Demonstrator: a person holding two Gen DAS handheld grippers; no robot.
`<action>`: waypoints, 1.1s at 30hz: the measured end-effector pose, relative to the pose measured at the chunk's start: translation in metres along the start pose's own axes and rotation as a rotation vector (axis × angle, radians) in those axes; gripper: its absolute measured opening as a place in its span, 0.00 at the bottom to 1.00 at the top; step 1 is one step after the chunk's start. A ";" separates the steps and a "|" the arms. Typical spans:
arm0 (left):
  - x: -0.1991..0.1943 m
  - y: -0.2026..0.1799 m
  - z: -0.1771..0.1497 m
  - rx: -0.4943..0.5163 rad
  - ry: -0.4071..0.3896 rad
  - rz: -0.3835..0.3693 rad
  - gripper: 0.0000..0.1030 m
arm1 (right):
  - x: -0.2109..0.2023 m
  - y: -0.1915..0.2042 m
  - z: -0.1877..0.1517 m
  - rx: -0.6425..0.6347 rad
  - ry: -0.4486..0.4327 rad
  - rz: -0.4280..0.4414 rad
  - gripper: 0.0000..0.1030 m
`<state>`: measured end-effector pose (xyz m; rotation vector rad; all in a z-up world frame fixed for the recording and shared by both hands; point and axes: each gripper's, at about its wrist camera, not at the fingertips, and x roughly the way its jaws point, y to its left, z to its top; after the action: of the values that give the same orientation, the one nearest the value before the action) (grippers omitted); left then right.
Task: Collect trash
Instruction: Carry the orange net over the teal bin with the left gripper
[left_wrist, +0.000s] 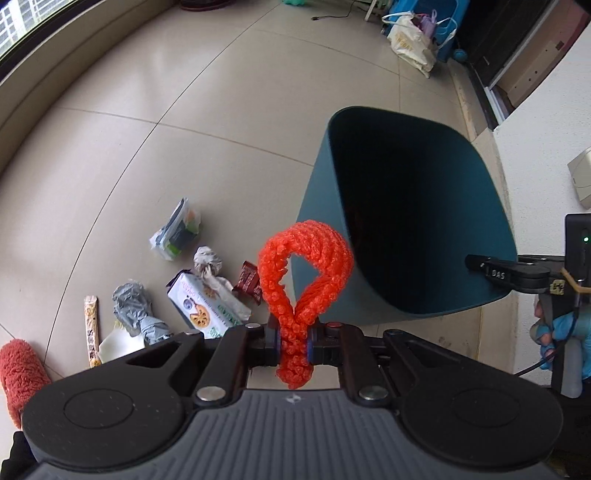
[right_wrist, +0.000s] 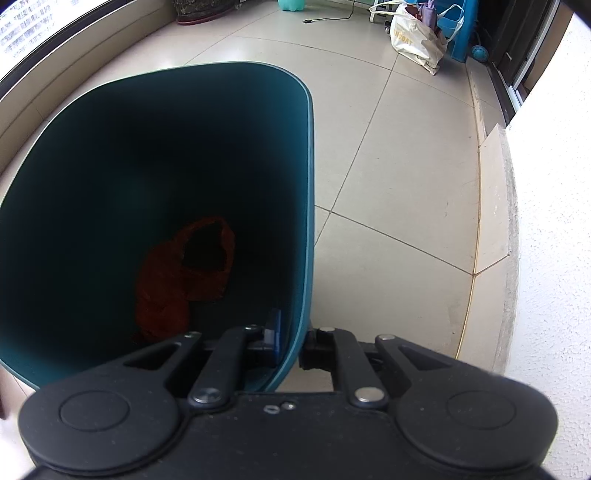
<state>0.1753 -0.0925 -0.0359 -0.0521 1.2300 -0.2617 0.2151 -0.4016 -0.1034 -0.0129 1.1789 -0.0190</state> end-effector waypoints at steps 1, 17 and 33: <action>-0.003 -0.009 0.006 0.015 -0.013 -0.004 0.10 | 0.000 0.000 0.000 0.000 0.000 0.001 0.08; 0.066 -0.105 0.064 0.169 0.016 0.026 0.11 | -0.005 0.007 -0.005 -0.024 -0.015 -0.001 0.07; 0.153 -0.128 0.055 0.250 0.168 0.082 0.11 | -0.015 0.032 -0.008 -0.268 0.035 -0.020 0.11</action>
<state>0.2524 -0.2572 -0.1355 0.2396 1.3538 -0.3520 0.2020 -0.3690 -0.0937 -0.2613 1.2091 0.1221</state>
